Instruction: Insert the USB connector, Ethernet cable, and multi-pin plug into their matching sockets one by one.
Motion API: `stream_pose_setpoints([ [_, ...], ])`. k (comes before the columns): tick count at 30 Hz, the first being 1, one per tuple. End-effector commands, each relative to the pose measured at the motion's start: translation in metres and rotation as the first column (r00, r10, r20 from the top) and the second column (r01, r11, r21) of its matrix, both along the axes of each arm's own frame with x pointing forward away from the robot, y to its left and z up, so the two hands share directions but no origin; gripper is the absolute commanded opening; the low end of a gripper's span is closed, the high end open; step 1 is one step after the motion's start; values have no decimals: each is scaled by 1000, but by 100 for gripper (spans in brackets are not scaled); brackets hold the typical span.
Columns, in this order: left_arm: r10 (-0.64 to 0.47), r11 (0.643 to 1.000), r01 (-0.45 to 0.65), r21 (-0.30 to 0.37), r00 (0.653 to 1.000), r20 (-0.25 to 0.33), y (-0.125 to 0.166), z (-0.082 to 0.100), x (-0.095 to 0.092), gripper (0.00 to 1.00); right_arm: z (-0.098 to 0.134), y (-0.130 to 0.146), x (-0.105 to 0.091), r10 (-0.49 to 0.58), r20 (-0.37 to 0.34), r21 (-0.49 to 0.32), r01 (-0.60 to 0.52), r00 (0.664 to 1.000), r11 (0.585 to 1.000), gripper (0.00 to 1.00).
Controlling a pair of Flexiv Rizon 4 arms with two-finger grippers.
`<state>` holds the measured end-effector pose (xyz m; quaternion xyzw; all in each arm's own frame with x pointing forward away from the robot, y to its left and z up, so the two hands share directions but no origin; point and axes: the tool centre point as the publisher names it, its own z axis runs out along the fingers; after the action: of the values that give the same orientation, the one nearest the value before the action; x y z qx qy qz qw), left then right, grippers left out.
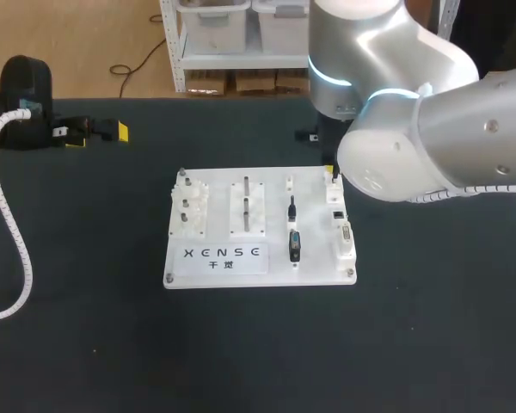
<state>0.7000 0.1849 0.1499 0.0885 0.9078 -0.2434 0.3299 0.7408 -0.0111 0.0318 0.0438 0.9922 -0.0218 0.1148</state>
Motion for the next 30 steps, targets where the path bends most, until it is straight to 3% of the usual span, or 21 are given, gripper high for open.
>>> stream_pose_setpoints([
  [1,0,1000,0,0,1000,0,0,0,0,100,-2,-1,-3,-1,2,-1,1,1000,1000,0],
  [19,0,1000,0,0,1000,0,0,0,0,100,-6,0,2,-6,6,1,6,1000,1000,0],
  [30,0,1000,0,0,1000,0,0,0,0,100,-22,-6,1,-54,-42,0,54,998,999,0],
])
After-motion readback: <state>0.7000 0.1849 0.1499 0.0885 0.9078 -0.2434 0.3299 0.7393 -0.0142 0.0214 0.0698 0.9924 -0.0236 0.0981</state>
